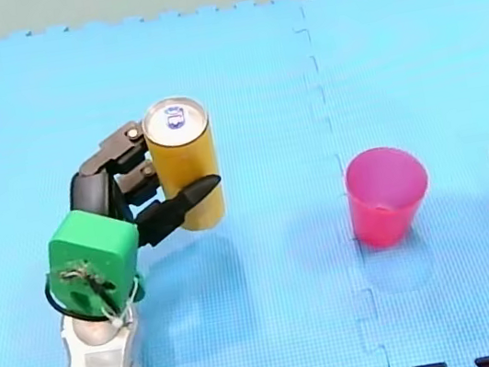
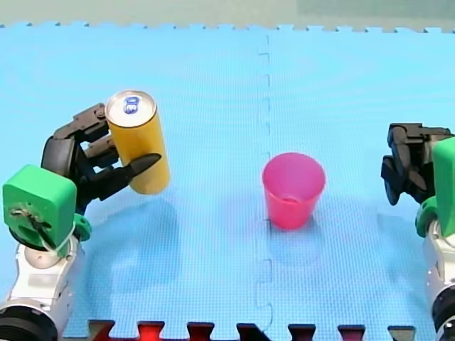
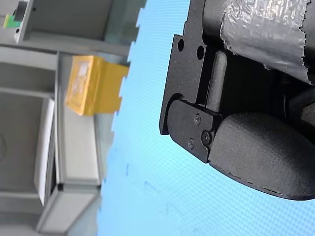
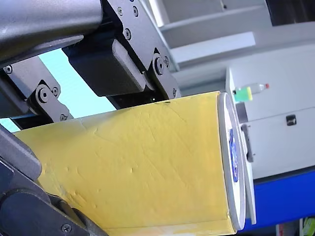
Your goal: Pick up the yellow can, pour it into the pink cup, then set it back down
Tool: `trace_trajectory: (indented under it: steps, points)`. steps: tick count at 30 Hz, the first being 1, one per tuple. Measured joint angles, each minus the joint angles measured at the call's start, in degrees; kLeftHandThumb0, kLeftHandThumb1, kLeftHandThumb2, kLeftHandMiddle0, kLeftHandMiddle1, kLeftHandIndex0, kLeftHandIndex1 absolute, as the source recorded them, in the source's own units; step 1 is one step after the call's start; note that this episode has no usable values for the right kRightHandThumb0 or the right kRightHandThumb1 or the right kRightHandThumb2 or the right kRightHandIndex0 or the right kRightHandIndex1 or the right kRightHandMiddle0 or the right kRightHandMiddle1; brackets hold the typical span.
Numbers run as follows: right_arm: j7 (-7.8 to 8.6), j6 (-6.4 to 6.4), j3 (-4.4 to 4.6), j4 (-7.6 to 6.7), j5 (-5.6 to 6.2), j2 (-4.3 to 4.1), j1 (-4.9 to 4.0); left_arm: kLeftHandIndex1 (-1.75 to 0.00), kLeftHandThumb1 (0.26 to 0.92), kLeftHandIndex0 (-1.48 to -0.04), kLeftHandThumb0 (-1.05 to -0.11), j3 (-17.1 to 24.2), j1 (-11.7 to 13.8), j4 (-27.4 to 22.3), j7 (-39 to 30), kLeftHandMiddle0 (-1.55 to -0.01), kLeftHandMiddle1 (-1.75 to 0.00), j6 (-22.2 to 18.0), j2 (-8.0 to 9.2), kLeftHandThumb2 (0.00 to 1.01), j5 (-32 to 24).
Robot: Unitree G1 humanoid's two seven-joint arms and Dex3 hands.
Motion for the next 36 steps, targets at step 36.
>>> trace_trajectory:
  steps: [36]
  points:
    - [-1.09, -2.46, 1.02, 0.23, -2.05, -1.73, 0.81, 0.00, 0.788, -1.20, -0.371, 2.02, -1.67, 9.65, 1.45, -1.31, 0.00, 1.50, -2.82, 0.00, -0.84]
